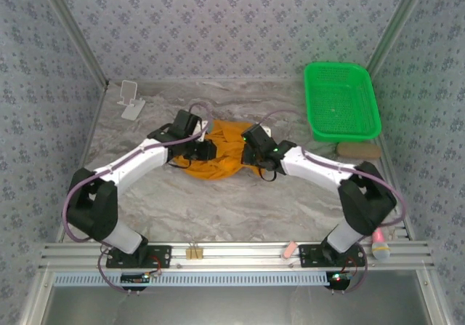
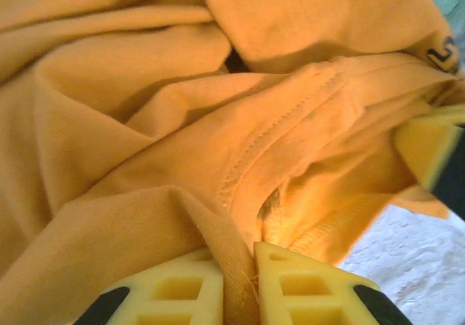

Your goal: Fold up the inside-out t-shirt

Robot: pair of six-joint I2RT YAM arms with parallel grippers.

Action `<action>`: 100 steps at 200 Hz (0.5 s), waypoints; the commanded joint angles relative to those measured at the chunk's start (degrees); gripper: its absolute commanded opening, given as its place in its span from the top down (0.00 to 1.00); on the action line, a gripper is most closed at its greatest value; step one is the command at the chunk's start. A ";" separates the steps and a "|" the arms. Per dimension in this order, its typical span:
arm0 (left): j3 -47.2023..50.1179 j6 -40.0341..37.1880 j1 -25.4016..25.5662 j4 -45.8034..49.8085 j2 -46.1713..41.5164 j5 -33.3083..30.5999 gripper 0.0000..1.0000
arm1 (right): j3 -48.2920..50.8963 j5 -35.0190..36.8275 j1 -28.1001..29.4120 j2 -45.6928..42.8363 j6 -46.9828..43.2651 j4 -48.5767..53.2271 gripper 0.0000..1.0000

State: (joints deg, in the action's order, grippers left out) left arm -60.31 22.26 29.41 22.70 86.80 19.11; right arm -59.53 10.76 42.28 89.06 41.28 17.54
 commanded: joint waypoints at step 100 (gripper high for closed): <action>15.09 -7.29 2.61 -11.17 -7.65 1.03 0.66 | 12.68 -2.70 1.40 -5.74 -11.98 -4.05 0.75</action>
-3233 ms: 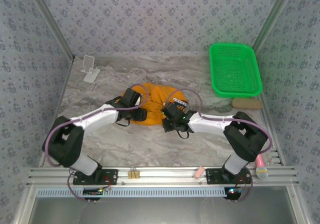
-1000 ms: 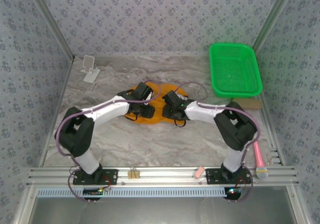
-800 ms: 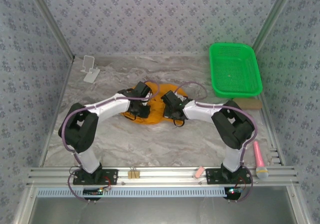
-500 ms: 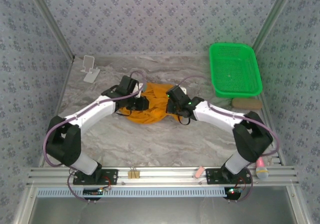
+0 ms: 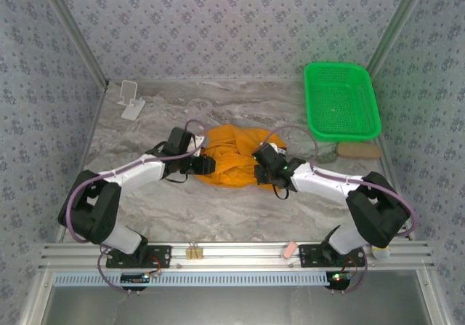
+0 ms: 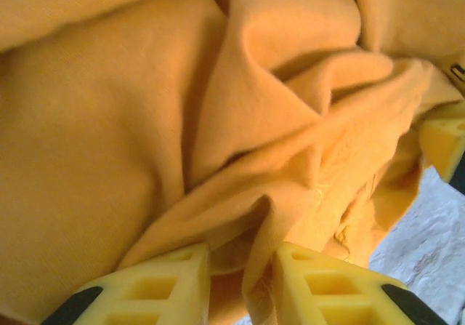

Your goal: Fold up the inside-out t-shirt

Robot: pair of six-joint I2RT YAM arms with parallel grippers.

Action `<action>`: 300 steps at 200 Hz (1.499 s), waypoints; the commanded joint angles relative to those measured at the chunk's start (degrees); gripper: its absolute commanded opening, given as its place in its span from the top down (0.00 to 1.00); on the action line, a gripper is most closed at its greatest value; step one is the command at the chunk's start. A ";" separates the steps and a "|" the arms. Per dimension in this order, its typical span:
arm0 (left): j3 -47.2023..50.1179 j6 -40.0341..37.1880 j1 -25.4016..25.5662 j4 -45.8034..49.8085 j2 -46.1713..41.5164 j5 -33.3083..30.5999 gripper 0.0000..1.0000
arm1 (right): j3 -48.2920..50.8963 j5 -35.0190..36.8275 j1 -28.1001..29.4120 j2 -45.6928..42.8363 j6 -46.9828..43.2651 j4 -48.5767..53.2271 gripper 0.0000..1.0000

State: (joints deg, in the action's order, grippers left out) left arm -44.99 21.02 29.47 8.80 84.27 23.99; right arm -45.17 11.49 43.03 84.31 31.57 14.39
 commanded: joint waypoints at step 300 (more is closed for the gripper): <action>-19.83 -37.53 22.95 10.99 10.05 -40.28 0.95 | 11.88 -6.92 -14.99 -19.30 2.60 -10.15 0.45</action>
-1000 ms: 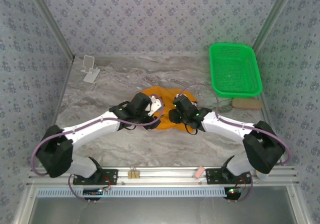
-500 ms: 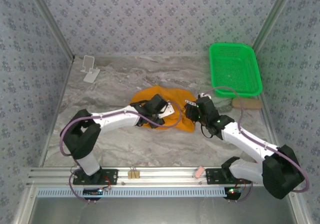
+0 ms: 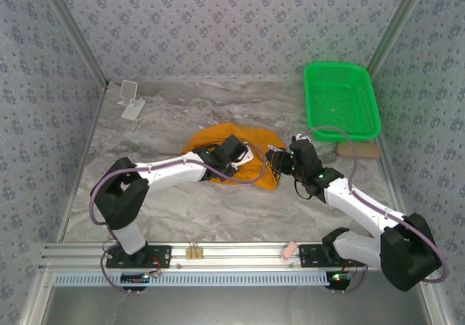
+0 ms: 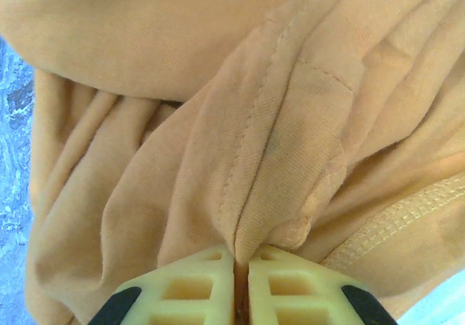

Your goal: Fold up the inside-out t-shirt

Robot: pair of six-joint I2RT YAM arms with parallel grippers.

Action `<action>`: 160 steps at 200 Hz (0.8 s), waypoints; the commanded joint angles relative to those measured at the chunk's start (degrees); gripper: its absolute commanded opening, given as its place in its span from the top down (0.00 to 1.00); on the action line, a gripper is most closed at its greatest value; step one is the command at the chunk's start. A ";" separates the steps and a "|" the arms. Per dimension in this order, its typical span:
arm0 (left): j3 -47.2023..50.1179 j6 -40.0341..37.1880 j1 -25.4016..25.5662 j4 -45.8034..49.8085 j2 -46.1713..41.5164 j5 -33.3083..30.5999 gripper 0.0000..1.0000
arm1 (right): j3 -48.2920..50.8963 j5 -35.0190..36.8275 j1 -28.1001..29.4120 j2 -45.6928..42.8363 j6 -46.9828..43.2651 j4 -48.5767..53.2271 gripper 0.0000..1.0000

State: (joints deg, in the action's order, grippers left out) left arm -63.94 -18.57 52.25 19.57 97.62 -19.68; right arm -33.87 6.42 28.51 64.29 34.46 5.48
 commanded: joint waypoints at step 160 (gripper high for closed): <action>9.27 19.86 -16.01 -6.69 -8.24 40.34 0.83 | -8.36 -1.47 14.24 16.02 -8.96 2.46 0.52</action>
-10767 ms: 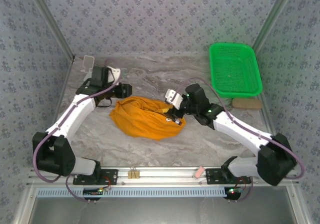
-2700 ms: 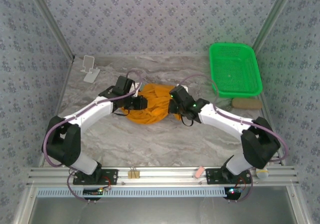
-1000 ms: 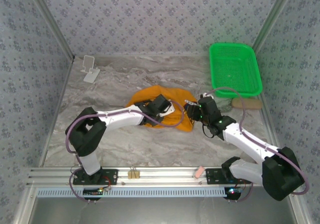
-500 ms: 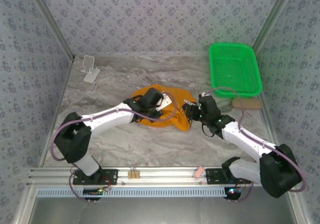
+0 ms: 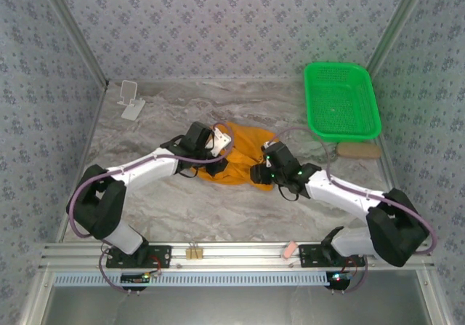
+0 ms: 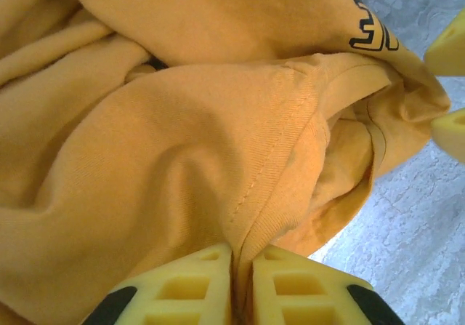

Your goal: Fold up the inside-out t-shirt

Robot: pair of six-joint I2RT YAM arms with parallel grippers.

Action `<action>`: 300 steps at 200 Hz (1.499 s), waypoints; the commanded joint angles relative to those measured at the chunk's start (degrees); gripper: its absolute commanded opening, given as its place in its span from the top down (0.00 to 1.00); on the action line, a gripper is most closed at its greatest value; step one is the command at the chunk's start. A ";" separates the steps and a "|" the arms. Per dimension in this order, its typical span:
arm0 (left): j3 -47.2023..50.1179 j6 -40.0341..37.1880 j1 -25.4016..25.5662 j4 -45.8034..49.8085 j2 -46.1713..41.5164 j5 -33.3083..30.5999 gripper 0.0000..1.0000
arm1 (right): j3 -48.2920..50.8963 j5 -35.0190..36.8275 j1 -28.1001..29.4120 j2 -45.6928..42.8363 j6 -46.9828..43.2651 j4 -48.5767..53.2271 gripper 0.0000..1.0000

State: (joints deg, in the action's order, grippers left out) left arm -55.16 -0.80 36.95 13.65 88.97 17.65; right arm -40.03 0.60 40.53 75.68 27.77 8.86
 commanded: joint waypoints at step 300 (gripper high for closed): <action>0.59 12.33 -2.36 -3.07 -13.21 8.82 1.00 | -6.90 8.30 6.89 6.67 33.20 6.73 0.44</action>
State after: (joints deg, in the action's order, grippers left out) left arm -50.81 6.76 34.85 11.86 76.82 21.39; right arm -46.87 8.80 45.67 80.84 47.75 15.77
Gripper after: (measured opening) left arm 0.048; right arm 0.566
